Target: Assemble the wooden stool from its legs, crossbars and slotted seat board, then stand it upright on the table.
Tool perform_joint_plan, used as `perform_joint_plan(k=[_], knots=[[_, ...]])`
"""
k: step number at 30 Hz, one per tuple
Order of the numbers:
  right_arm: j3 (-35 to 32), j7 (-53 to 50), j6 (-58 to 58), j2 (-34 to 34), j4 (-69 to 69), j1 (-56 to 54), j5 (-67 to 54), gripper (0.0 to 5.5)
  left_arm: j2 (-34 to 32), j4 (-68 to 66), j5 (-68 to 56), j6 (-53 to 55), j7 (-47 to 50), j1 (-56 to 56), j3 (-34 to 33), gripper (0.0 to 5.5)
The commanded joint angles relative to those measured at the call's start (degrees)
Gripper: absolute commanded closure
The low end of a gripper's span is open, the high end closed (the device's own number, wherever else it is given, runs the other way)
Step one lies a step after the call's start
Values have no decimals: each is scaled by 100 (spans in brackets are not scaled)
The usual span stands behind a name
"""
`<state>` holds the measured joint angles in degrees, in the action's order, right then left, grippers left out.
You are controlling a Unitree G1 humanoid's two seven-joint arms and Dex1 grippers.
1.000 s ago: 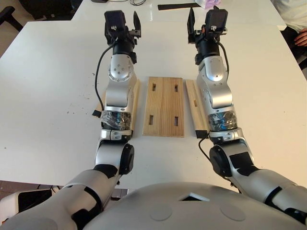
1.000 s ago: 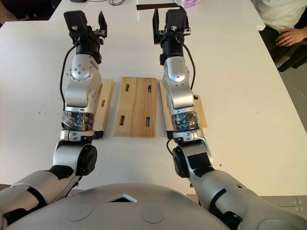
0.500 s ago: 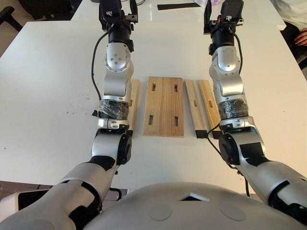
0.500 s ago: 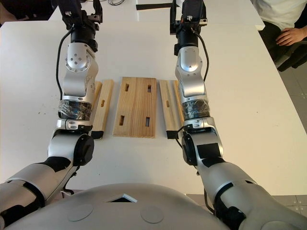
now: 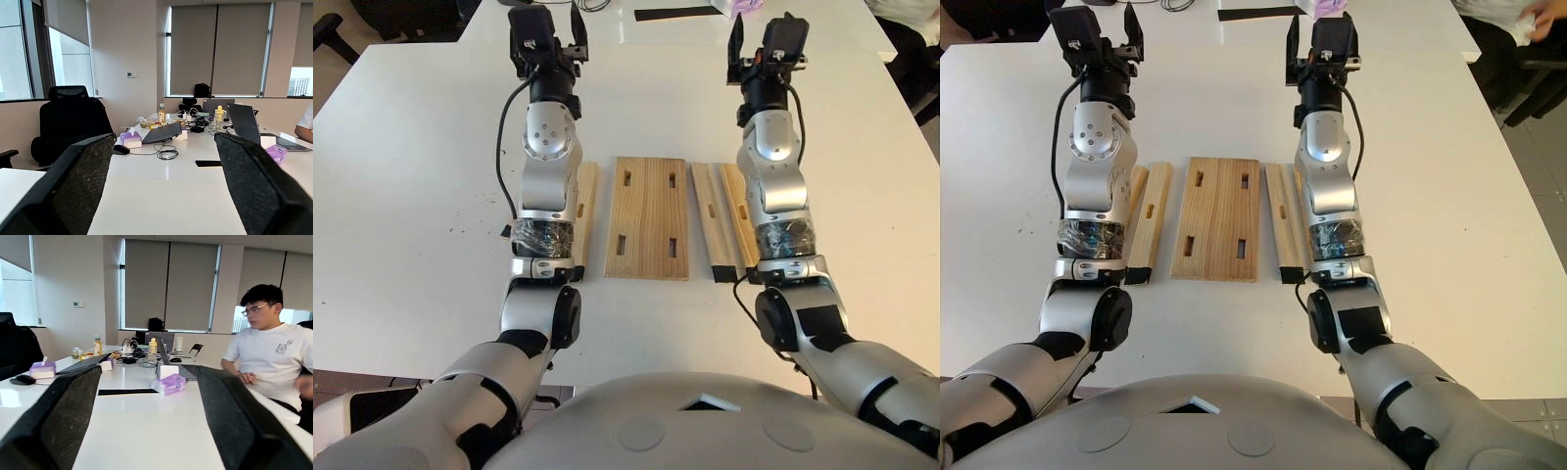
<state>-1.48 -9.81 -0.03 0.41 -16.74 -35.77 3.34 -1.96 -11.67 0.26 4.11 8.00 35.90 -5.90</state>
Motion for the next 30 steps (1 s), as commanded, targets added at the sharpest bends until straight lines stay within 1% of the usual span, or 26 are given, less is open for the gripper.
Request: perform_joint_plan(k=[1,6,9,15,16,21,27,30], knots=[[97,56,119,15,303,180,74,198,-36,277,-5,210,-62,-229,25,177],[107,228,173,-117,411,249,38,198,39,705,-242,303,-359,-518,86,177],[173,434,254,-168,499,287,-10,198,24,870,-465,428,-503,-593,-18,177],[157,534,308,-252,754,584,58,198,-341,1066,-734,793,-974,-1050,-173,177],[161,547,275,-296,766,591,91,198,-486,1105,-796,882,-1142,-1184,-215,177],[-17,479,278,-519,708,676,149,198,-1636,1445,-1249,1408,-2540,-2053,-449,177],[-262,302,363,-699,916,991,215,198,-2544,1644,-2074,2248,-3367,-2493,-1255,177],[-331,219,429,-723,1085,1181,238,198,-3138,1649,-2292,2440,-4291,-3072,-1240,177]])
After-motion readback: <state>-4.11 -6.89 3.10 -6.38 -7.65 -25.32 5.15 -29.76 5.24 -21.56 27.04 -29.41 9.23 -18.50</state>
